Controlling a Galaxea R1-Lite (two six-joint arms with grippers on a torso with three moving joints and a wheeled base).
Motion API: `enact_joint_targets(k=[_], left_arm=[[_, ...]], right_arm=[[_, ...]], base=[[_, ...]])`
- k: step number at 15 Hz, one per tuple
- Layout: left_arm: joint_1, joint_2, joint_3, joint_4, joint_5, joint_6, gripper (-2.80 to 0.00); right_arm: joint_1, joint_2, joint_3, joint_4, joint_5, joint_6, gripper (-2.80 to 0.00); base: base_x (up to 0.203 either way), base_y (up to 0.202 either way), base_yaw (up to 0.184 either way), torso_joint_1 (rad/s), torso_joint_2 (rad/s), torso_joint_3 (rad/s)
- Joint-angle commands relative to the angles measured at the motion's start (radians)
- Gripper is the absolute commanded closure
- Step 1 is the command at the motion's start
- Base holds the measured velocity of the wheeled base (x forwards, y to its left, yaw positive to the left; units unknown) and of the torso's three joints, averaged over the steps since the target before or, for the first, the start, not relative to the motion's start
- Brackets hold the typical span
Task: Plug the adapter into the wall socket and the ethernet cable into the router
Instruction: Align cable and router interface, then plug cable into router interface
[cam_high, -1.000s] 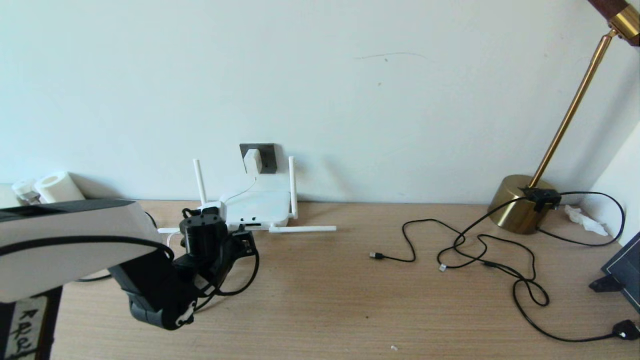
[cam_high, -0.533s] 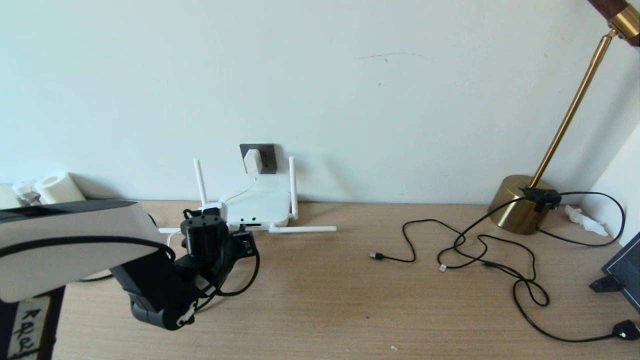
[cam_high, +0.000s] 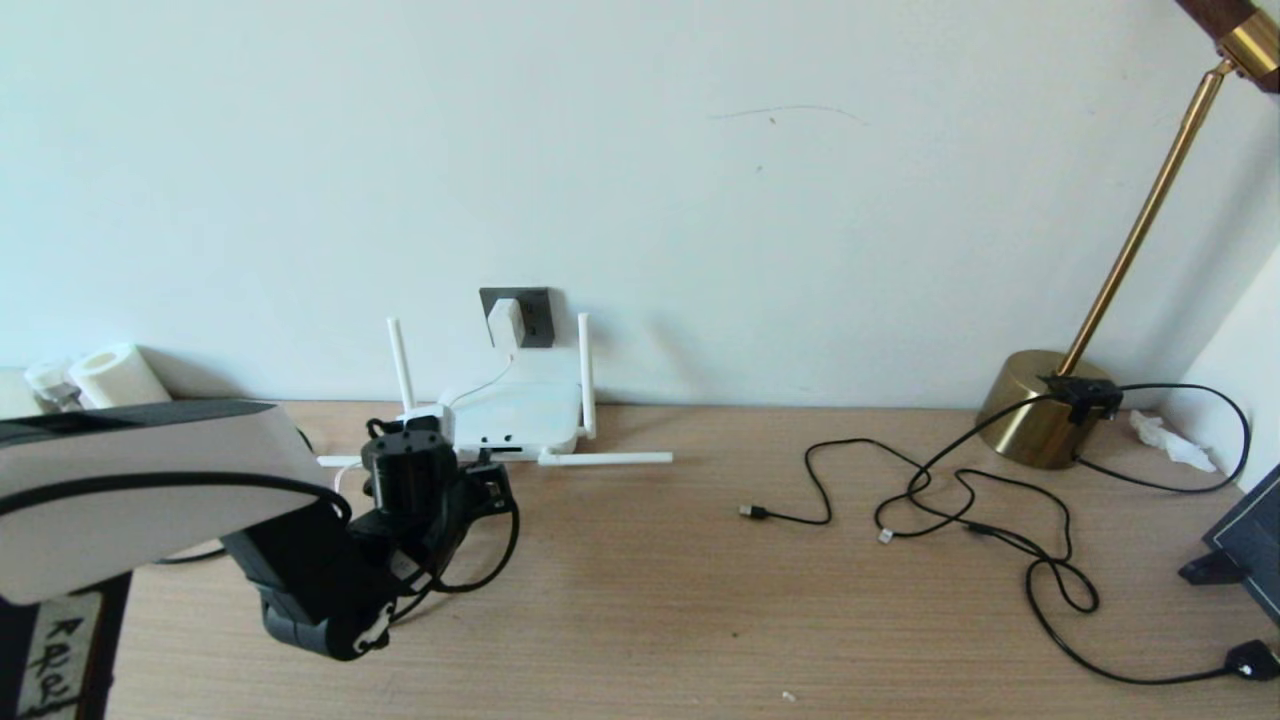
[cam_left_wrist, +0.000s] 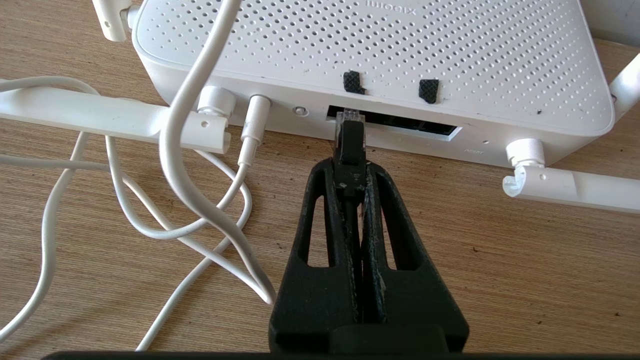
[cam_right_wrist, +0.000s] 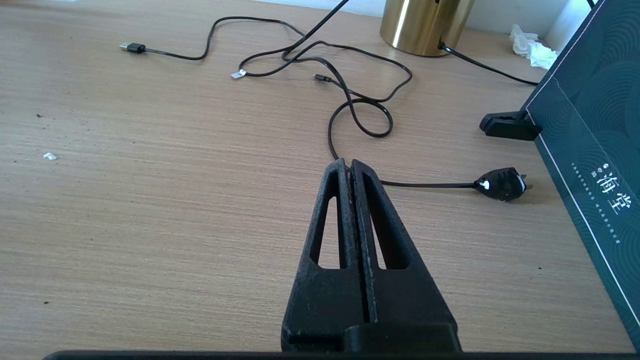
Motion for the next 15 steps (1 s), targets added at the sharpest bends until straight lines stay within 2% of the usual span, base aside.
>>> enact_joint_targets(k=[1, 15], left_arm=[[0.0, 0.001, 0.003, -0.006, 0.002, 0.0, 0.0], [0.002, -0.008, 0.004, -0.006, 0.001, 0.003, 0.0]], right_arm=[[0.0, 0.002, 0.0, 0.0, 0.001, -0.001, 0.0], [0.0, 0.001, 0.0, 0.0, 0.001, -0.001, 0.0]], base=[[0.0, 0.0, 0.0, 0.0, 0.0, 0.0], [0.0, 0.0, 0.0, 0.0, 0.0, 0.0]])
